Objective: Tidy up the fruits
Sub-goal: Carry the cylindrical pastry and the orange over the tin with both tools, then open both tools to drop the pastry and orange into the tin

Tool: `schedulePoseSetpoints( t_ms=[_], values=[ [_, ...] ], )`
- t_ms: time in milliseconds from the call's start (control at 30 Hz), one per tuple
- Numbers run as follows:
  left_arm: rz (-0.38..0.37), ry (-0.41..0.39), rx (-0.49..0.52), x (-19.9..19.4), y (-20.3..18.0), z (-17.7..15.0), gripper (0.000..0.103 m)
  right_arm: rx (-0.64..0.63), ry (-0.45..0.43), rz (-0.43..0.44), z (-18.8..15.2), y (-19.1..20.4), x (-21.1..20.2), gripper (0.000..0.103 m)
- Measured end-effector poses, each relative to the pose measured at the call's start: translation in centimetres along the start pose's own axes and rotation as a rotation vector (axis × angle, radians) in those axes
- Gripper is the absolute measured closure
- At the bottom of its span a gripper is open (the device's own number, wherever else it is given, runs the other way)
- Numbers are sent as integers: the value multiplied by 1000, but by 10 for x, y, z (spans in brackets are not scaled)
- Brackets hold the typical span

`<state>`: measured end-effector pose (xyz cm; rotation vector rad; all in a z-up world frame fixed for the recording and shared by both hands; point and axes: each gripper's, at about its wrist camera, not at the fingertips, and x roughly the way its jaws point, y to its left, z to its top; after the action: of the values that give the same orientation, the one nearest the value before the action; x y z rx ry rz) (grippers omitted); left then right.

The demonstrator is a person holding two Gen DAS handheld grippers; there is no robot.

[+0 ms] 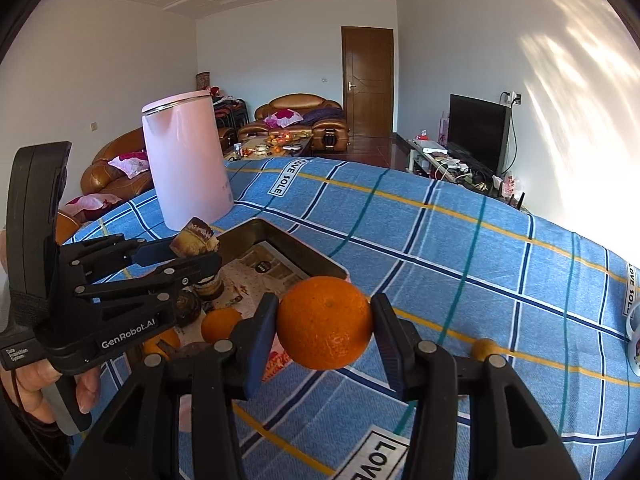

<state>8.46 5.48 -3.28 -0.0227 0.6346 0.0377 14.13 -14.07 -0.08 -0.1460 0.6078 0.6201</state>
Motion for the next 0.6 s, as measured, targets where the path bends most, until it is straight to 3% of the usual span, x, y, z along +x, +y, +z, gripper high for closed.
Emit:
schedulePoseSetpoints(
  t_ms=[600],
  values=[
    [21, 65, -38, 18, 22, -15, 66, -6, 74, 108, 5, 40, 55, 53]
  ],
)
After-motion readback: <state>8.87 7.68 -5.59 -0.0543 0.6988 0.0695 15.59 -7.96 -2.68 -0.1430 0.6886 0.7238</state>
